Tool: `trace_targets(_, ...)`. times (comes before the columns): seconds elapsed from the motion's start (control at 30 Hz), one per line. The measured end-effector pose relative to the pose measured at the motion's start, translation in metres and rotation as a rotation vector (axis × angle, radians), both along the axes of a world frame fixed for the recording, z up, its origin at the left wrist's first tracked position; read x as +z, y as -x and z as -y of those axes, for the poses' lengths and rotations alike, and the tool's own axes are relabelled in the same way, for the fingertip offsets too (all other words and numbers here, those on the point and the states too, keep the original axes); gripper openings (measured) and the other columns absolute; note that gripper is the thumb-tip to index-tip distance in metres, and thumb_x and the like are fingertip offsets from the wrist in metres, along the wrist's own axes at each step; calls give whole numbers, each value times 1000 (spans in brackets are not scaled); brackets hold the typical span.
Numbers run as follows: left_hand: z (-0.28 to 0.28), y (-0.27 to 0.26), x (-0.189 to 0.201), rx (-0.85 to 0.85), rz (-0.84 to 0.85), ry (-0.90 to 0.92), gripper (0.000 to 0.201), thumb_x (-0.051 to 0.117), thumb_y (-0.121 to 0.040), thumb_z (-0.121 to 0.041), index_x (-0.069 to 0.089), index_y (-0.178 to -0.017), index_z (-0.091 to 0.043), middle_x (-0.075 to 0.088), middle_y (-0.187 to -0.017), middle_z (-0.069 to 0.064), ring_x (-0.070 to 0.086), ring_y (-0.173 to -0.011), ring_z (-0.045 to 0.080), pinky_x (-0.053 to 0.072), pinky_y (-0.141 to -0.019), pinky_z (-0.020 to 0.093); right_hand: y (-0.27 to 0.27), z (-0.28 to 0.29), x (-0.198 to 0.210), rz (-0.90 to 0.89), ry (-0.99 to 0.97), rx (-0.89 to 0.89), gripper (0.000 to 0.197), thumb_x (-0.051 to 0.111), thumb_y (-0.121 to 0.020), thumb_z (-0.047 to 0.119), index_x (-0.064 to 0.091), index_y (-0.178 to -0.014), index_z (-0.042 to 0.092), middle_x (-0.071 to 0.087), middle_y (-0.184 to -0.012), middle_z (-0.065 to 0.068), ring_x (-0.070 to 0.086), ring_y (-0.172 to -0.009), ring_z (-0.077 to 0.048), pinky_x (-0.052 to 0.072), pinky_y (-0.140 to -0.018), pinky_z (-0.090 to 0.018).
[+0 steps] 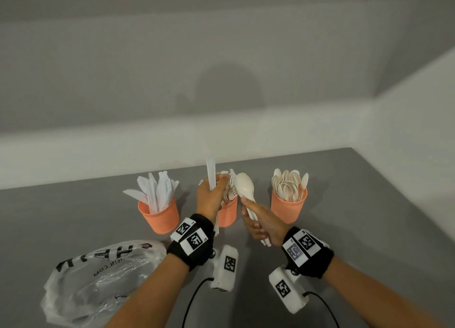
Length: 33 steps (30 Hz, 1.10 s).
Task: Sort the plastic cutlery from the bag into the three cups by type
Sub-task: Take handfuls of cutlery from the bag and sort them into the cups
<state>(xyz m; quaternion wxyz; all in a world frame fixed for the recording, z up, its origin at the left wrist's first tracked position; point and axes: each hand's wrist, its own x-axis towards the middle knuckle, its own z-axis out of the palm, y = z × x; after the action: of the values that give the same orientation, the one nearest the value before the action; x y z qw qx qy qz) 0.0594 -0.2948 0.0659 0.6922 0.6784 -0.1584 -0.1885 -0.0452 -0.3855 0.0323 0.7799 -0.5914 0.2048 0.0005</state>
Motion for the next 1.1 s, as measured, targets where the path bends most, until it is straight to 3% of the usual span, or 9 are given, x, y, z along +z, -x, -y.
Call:
trace_targets(0.13, 4, 0, 3, 2, 79, -4, 9, 60, -88, -14, 60, -79, -16, 58, -69, -3, 56, -58, 3, 46, -58, 15, 1, -3, 3, -45, 12, 47, 38, 37, -95, 46, 48, -76, 16, 32, -39, 6, 23, -28, -4, 22, -30, -13)
trace_targets(0.3, 6, -5, 4, 124, 104, -17, 6, 50, -93, -15, 49, -90, -10, 52, -74, 3, 53, -68, 17, 47, -65, 28, 2, -3, 9, 15, 41, -17, 35, 35, -98, 42, 51, -81, 15, 47, -44, 5, 32, -29, -3, 26, -31, -14)
trace_targets(0.4, 7, -3, 5, 83, 54, 14, 9, 54, -91, -18, 49, -87, -13, 57, -77, 12, 56, -64, 21, 48, -66, 33, 0, -2, 10, 89, 84, -102, 31, 38, -98, 38, 49, -82, 14, 49, -45, 6, 32, -29, -3, 25, -30, -13)
trace_targets(0.53, 9, 13, 1, -41, 51, -21, 12, 62, -86, -18, 57, -78, -13, 63, -70, 5, 62, -57, 9, 50, -56, 20, -3, -7, 10, 109, 178, -148, 35, 40, -97, 39, 48, -77, 11, 50, -44, 6, 35, -29, -5, 26, -32, -14)
trace_targets(0.7, 11, 21, -11, -25, 48, -82, 29, 53, -93, -20, 50, -65, -15, 52, -54, -1, 49, -37, 0, 38, -44, 14, 2, -9, 5, 101, 209, -171, 31, 42, -96, 40, 51, -83, 13, 50, -52, -2, 38, -32, -8, 29, -33, -15)
trace_targets(0.77, 12, 24, -14, -33, 15, -74, 30, 48, -95, -21, 51, -66, -14, 52, -54, 0, 47, -35, 0, 37, -41, 13, 5, -9, 4, 90, 207, -165, 33, 42, -96, 42, 53, -82, 14, 50, -52, -3, 40, -32, -9, 30, -33, -16)
trace_targets(0.93, 11, 23, -19, -30, -126, 28, 39, 33, -101, -29, 47, -71, -9, 60, -48, 3, 54, -37, 8, 47, -45, 23, 11, -6, -2, 61, 237, -190, 28, 43, -97, 38, 61, -93, 17, 55, -48, 2, 53, -39, -13, 43, -38, -20)
trace_targets(1.0, 8, 19, -20, -12, -193, 90, 34, 31, -101, -28, 44, -76, -10, 60, -43, 1, 56, -38, 8, 47, -43, 20, 13, -1, -8, 18, 242, -247, 24, 46, -96, 35, 56, -85, 17, 57, -49, 1, 57, -42, -13, 47, -44, -24)
trace_targets(1.1, 2, 11, -28, 5, -224, 94, 30, 32, -101, -24, 42, -78, -9, 47, -35, -3, 46, -31, 9, 41, -37, 18, 17, 7, -17, -20, 309, -274, 21, 49, -94, 33, 50, -82, 16, 48, -52, -2, 46, -36, -9, 43, -43, -26)
